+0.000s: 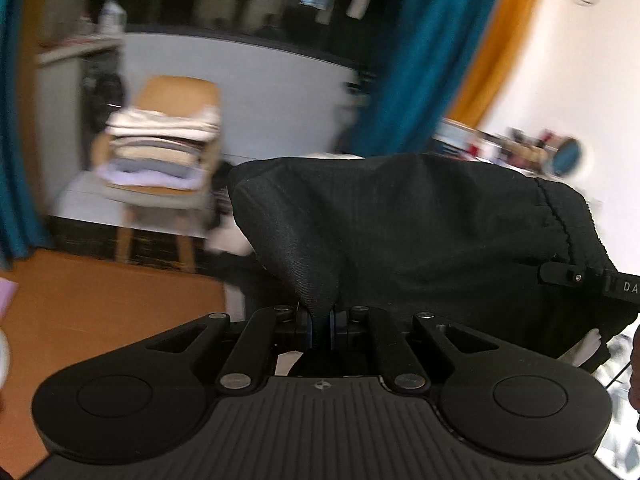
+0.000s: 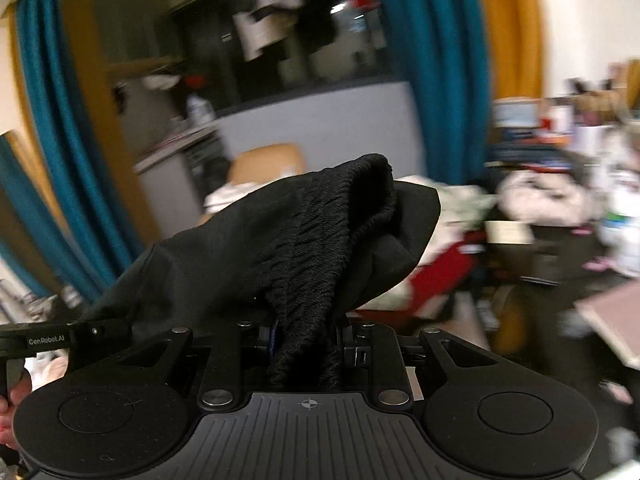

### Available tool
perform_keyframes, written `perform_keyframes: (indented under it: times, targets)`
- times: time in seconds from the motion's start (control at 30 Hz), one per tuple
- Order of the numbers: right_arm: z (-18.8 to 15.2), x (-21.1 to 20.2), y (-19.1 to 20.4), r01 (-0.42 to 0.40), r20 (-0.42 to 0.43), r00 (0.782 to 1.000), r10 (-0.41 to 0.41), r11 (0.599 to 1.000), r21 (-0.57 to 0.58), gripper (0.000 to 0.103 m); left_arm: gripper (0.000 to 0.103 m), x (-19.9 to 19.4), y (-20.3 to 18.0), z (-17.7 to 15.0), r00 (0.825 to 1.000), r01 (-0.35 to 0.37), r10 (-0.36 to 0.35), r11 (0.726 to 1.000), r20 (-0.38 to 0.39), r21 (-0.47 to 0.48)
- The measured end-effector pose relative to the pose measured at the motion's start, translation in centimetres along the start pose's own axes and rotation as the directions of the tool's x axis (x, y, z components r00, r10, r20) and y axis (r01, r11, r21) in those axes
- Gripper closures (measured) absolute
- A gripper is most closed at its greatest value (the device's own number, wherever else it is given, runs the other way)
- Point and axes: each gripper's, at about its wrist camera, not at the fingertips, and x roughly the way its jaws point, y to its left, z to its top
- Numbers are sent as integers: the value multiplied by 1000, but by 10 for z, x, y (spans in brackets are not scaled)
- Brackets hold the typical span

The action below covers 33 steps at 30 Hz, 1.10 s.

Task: Fold clothes
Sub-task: 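Lift the folded black pants with both grippers and carry them to the tan chair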

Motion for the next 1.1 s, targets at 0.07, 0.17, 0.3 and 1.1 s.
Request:
perform_keyframes:
  times: [0.07, 0.17, 0.3, 1.1]
  targets:
    - [9, 41, 33, -58, -27, 998, 57, 998, -10, 81, 96, 4, 38, 16, 998, -68, 68, 997, 6, -22]
    - [20, 99, 81, -138, -70, 988, 136, 990, -23, 81, 96, 8, 88, 35, 987, -158, 159, 985, 10, -74]
    - [34, 168, 131, -222, -127, 968, 214, 974, -49, 81, 96, 18, 145, 49, 967, -254, 256, 957, 0, -138]
    - [288, 628, 227, -279, -158, 949, 273, 960, -16, 81, 96, 308, 457, 351, 933, -353, 361, 919, 13, -177]
